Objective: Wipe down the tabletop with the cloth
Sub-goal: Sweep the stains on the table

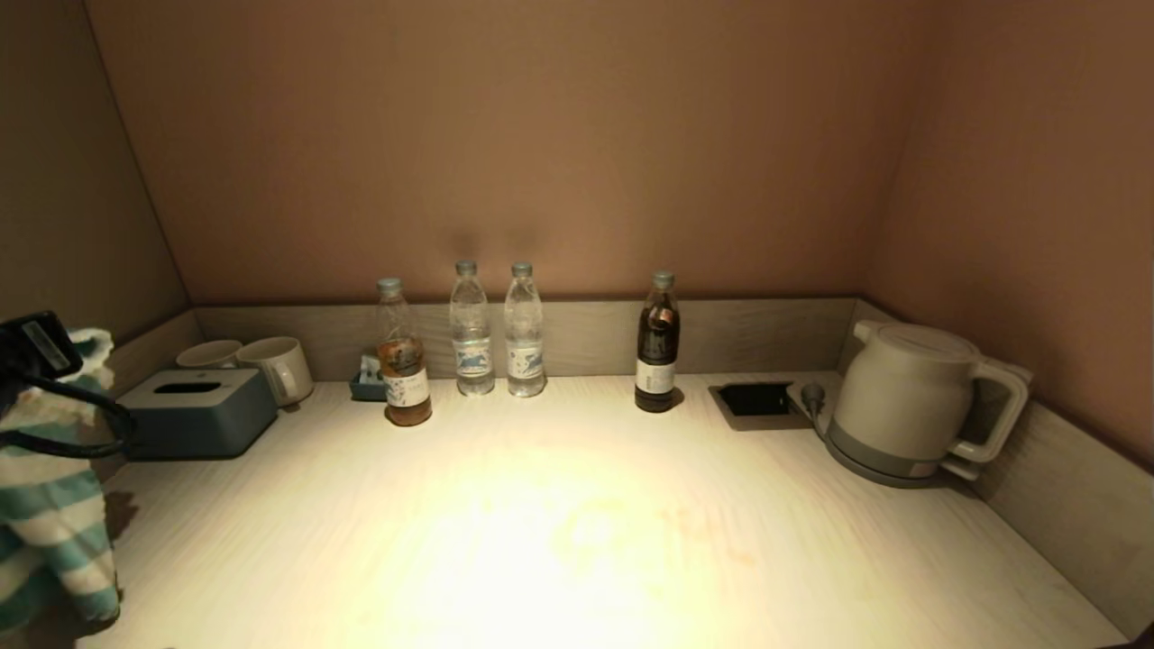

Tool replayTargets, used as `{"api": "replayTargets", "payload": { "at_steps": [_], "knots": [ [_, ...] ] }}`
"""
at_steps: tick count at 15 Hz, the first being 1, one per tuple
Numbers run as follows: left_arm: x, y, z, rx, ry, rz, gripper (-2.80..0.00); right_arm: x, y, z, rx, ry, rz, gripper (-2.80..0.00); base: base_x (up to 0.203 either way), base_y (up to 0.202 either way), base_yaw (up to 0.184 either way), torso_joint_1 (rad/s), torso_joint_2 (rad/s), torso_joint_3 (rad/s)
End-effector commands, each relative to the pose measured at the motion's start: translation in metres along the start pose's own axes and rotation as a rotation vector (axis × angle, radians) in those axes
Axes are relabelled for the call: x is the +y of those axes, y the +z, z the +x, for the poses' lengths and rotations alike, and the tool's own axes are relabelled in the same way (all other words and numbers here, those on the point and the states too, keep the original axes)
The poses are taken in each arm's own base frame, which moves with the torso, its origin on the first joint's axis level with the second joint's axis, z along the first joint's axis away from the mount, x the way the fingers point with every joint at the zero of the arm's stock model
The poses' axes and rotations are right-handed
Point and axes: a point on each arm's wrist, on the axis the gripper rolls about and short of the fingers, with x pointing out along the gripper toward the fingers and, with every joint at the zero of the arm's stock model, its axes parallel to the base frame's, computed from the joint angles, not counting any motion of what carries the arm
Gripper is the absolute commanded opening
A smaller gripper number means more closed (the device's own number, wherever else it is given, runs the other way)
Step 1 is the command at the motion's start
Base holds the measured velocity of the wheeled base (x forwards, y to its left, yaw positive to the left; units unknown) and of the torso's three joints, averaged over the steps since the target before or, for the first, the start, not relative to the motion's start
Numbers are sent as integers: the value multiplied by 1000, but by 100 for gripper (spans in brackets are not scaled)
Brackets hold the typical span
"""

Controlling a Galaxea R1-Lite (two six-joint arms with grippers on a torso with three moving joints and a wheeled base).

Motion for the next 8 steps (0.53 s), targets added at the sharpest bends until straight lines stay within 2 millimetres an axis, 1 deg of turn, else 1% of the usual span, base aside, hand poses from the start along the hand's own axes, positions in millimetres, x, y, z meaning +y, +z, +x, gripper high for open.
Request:
{"api": "replayTargets", "payload": {
  "at_steps": [1, 5, 6, 7, 8],
  "knots": [
    [-2, 46, -49, -128, -220, -89, -280, 0, 0, 0, 0, 1, 0, -280, 0, 0, 0, 0, 0, 0],
    [-22, 71, -94, -175, -582, -128, -280, 0, 0, 0, 0, 1, 0, -280, 0, 0, 0, 0, 0, 0],
    [-27, 77, -99, -185, -679, -132, -280, 0, 0, 0, 0, 1, 0, -280, 0, 0, 0, 0, 0, 0],
    [-31, 79, -101, -186, -746, -129, -280, 0, 0, 0, 0, 1, 0, -280, 0, 0, 0, 0, 0, 0],
    [-38, 80, -103, -182, -853, -122, -280, 0, 0, 0, 0, 1, 0, -280, 0, 0, 0, 0, 0, 0]
  ]
}}
